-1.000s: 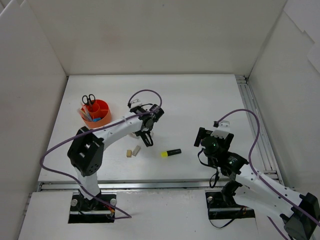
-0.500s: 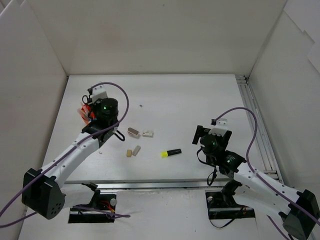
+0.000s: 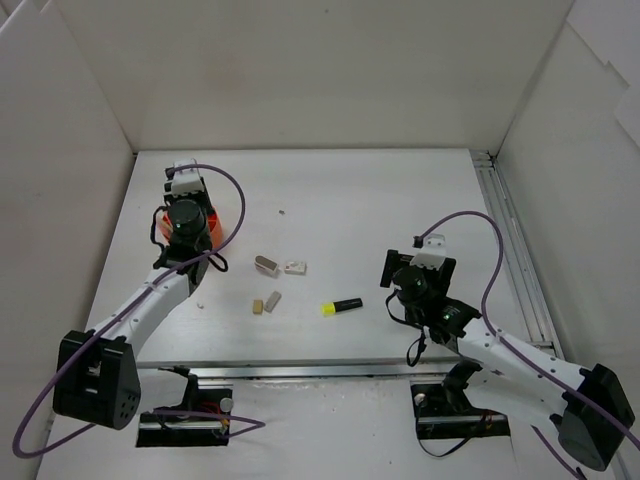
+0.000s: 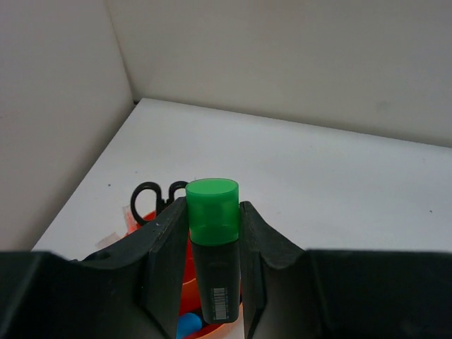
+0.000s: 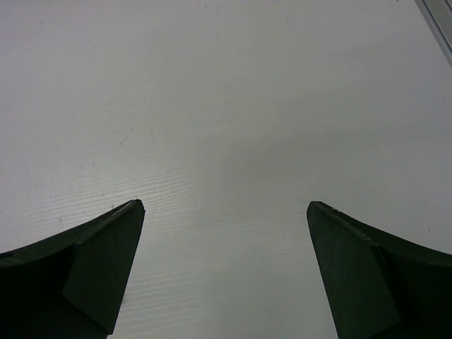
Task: Sort the stationery into containers
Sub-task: Place the pen in the storage box.
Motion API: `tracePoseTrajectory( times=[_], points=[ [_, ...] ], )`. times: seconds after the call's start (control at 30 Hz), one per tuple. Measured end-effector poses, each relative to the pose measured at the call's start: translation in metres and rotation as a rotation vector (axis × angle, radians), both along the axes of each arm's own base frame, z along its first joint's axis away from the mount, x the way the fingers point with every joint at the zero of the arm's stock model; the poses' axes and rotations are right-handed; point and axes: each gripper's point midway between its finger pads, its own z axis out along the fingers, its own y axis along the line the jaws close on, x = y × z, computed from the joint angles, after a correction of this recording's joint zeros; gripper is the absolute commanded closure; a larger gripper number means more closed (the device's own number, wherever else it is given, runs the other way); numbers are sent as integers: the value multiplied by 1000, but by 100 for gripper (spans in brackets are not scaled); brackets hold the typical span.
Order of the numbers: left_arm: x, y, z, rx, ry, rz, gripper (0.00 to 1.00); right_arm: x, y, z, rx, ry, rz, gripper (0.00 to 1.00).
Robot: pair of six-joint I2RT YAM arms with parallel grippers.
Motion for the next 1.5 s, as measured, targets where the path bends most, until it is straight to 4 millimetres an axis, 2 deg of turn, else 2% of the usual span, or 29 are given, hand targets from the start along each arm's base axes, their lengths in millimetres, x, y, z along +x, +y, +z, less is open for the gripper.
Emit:
tracePoseTrajectory(
  times=[0.13, 0.3, 0.43, 0.87, 1.0, 1.13, 1.3, 1.5],
  points=[
    [12, -21, -7, 49, 16, -131, 100, 2, 1, -3, -13, 7, 3, 2],
    [27, -42, -45, 121, 129, -249, 100, 4, 1, -10, -38, 26, 2, 2],
    [27, -46, -72, 164, 218, -306, 100, 6, 1, -10, -45, 27, 3, 2],
    [35, -36, -85, 220, 312, -470, 100, 13, -1, -11, -33, 25, 1, 2],
    [45, -35, -86, 222, 342, -513, 100, 16, -3, -11, -30, 26, -6, 2],
    [53, -30, -94, 220, 372, -521, 100, 17, -4, -13, -35, 34, -7, 2],
    [53, -25, -107, 209, 411, -518, 100, 18, -3, -12, -32, 30, -8, 2],
    [50, -16, -109, 188, 415, -469, 98, 20, -4, -10, -30, 27, -14, 2]
  ],
)
